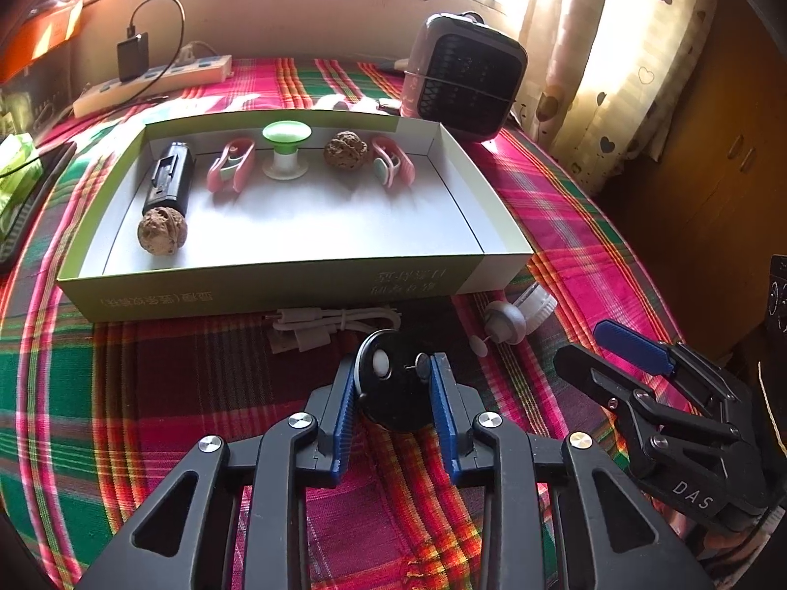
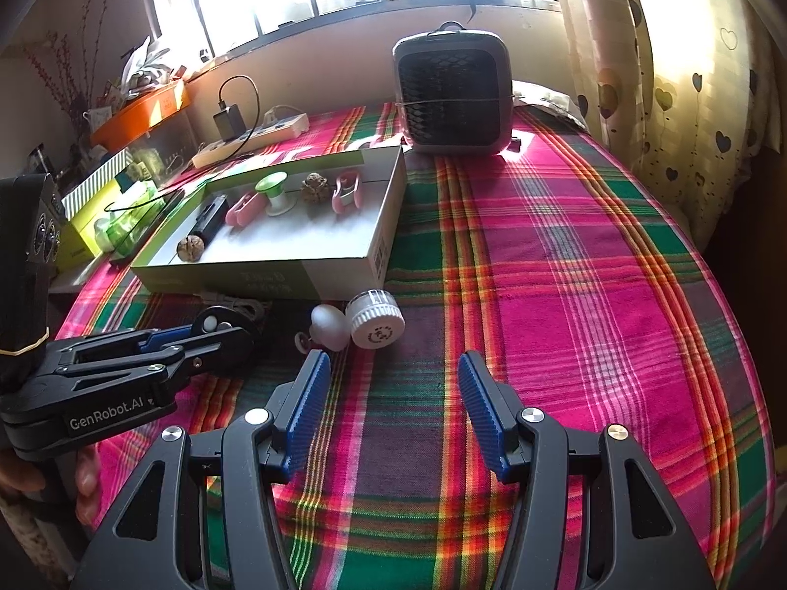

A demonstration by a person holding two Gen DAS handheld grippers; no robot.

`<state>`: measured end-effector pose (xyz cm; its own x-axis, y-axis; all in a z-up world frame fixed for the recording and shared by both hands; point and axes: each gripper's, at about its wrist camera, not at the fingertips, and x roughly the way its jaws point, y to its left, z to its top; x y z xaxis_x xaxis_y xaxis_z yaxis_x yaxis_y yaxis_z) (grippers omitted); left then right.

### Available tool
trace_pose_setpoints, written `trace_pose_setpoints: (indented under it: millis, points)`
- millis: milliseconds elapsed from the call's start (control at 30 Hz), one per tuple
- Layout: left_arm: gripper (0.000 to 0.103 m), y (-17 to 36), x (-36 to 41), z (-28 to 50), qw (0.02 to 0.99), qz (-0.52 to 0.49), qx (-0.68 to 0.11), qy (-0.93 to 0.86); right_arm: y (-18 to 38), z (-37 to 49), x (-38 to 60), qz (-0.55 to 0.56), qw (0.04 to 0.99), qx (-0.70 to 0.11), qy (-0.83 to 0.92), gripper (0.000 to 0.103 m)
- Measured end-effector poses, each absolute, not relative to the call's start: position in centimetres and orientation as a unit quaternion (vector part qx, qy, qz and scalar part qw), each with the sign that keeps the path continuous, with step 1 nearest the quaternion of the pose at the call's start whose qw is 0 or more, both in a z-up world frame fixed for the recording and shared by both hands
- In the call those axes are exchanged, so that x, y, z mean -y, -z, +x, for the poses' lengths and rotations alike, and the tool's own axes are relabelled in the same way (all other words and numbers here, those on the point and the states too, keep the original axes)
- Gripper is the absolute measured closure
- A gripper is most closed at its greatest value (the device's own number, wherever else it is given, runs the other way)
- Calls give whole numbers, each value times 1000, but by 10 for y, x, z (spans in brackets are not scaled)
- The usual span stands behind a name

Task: Organize objects
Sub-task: 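Lower the left tool onto the black round disc and close on it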

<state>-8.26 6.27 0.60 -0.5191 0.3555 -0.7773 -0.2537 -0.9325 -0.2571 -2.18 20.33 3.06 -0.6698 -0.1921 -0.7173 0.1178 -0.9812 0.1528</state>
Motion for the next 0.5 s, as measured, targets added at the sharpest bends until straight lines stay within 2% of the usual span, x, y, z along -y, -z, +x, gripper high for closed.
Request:
trace_pose_setpoints:
  millis: [500]
  points:
    - [76, -4, -42, -75, 161, -454, 70, -874, -29, -48, -197, 405, 72, 36, 911, 47]
